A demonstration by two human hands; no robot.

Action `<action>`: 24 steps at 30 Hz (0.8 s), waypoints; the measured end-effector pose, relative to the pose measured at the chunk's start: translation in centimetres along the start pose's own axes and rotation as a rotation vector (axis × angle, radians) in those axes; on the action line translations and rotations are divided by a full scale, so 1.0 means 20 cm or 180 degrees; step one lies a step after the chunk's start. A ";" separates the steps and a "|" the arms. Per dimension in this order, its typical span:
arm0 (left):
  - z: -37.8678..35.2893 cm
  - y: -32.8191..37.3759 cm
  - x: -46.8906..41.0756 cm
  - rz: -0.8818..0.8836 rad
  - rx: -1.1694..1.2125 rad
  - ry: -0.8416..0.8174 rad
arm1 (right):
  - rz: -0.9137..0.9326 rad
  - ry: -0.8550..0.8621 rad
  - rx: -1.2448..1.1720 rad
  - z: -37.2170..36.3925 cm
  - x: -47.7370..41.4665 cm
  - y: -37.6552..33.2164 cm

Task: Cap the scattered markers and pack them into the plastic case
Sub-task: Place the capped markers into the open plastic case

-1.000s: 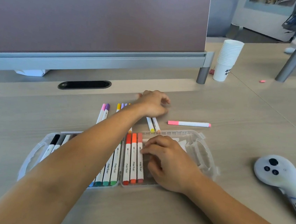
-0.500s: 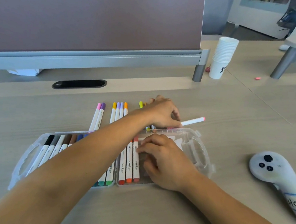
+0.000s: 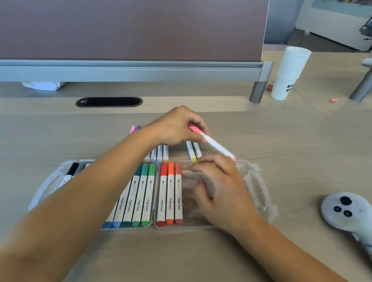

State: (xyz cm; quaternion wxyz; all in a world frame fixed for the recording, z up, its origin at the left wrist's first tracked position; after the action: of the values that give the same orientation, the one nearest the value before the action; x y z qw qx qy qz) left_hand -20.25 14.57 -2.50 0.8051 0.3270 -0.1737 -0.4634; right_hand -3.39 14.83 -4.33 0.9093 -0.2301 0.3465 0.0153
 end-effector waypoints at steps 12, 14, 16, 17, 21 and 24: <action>0.01 -0.03 0.32 0.0382 0.1415 -0.0747 | -0.0493 -0.0467 0.0093 0.04 0.02 0.10; -0.01 -0.05 0.34 0.0571 0.1966 -0.0731 | -0.0332 -0.0542 0.0250 0.05 0.02 0.08; -0.04 -0.09 0.35 0.0923 0.2725 -0.0681 | 0.0039 -0.0489 0.0381 0.06 0.03 0.03; -0.06 -0.12 0.36 0.1136 0.3046 -0.0636 | 0.0293 -0.0442 0.0477 0.05 0.04 0.00; -0.11 -0.19 0.37 0.1626 0.3522 -0.0411 | 0.0667 -0.0427 0.0524 0.02 0.08 -0.06; -0.12 -0.20 0.37 0.1725 0.3395 -0.0393 | 0.0615 -0.0585 0.0191 0.01 0.11 -0.03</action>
State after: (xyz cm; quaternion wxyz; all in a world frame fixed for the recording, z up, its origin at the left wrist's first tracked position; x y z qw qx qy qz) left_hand -17.65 7.53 -7.19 0.6078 0.6024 -0.5058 -0.1088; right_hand -1.54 14.07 -5.31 0.9379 -0.1660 0.2826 0.1134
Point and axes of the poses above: each hand's wrist, its own x-axis away from the middle knuckle, its own z-axis out of the back of the hand, y = z × x, the point moved 8 cm from there along -x, towards the middle knuckle, and after that the axes turned 6 degrees about z, right-handed, at the moved point
